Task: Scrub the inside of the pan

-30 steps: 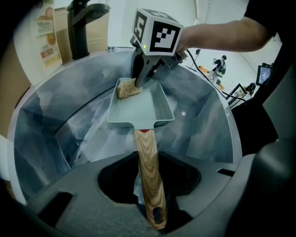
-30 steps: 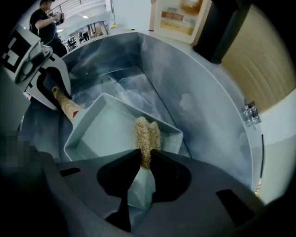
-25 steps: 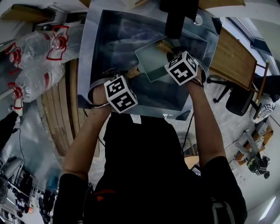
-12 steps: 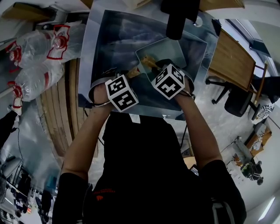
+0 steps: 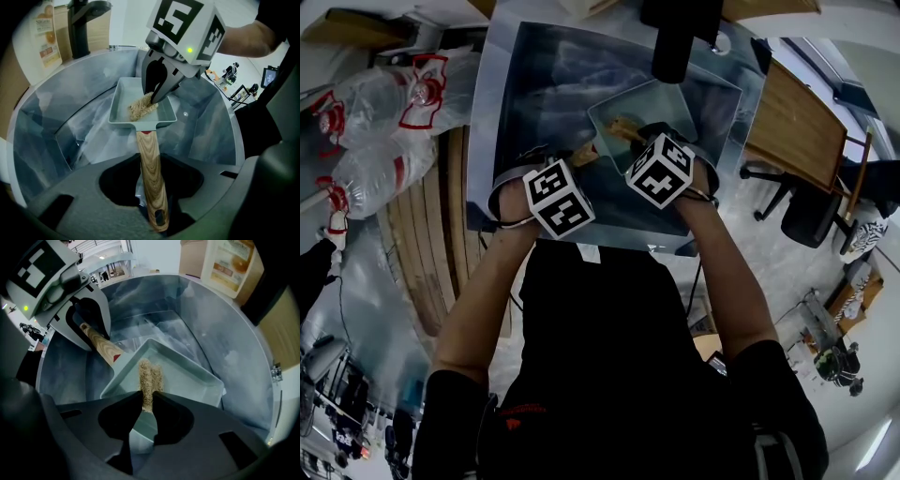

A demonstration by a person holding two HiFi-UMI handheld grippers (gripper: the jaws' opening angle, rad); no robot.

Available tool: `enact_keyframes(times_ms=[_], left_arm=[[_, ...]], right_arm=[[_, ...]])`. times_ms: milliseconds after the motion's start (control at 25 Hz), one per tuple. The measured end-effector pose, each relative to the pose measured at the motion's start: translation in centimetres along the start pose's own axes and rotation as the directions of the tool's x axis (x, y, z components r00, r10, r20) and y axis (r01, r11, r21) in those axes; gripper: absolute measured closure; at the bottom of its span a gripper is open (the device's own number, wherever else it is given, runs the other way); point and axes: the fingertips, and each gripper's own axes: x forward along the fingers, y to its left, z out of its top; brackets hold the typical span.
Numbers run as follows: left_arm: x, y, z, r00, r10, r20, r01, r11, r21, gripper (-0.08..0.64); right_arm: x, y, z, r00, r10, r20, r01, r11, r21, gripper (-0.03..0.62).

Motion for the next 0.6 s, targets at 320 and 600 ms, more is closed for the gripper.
enact_keyframes(times_ms=[320,600], left_arm=[[0.0,0.0,0.0,1.0,-0.003,0.003,0.003,1.0,-0.002,0.414],[0.0,0.0,0.0,1.0,-0.005,0.003,0.005,1.0,-0.003,0.414]], right_arm=[[-0.4,-4.4,-3.1,0.992,-0.089,-0.088,0.093,0.995,0.037,0.518],[-0.7,-6.8,-3.9,0.983,-0.14,-0.12,0.147,0.988,0.054,0.518]])
